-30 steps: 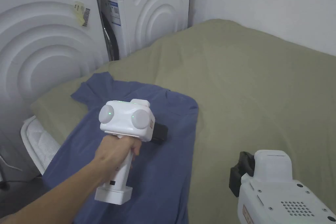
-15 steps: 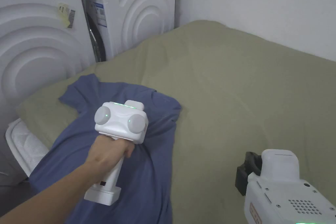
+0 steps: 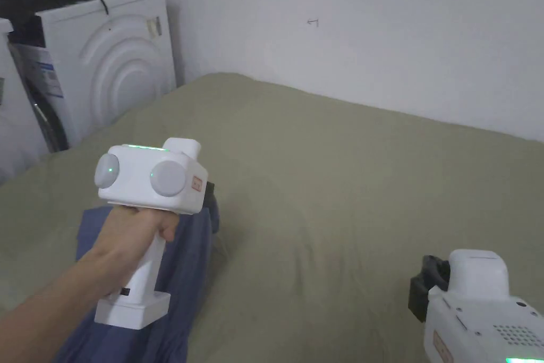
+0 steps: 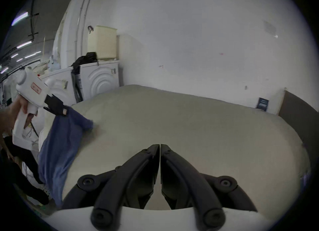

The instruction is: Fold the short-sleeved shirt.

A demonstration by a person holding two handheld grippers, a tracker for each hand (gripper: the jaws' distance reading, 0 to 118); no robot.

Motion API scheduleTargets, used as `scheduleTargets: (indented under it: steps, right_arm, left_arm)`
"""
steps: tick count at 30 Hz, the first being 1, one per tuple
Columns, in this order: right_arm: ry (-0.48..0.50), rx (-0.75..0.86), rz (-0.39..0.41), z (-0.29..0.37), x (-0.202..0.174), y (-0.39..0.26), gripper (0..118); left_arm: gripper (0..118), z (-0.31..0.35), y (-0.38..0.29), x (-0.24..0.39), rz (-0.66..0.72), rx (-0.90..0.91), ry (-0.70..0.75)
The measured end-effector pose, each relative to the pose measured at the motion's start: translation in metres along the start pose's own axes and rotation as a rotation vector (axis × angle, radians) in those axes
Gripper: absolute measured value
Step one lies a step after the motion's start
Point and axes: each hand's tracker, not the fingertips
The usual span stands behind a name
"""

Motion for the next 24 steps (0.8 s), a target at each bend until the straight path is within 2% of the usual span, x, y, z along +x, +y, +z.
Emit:
scheduleTargets:
  steps: [2, 10, 13, 18, 24]
  right_arm:
    - [-0.041, -0.018, -0.039, 0.021, 0.035, -0.003, 8]
    - [-0.294, 0.016, -0.06, 0.098, 0.153, -0.015, 8]
    - [-0.366, 0.016, -0.102, 0.119, 0.19, -0.022, 8]
    - [-0.462, 0.016, -0.127, 0.139, 0.234, -0.035, 8]
    - [-0.526, -0.02, -0.183, 0.139, 0.271, -0.056, 8]
  left_arm:
    - [3, 0.007, 0.01, 0.044, -0.037, 0.016, -0.071]
    - [3, 0.018, 0.013, 0.234, -0.188, 0.02, -0.371]
    - [3, 0.021, 0.005, 0.309, -0.265, 0.022, -0.452]
    - [3, -0.006, -0.015, 0.411, -0.336, -0.058, -0.602]
    - [3, -0.044, -0.063, 0.489, -0.387, -0.156, -0.665]
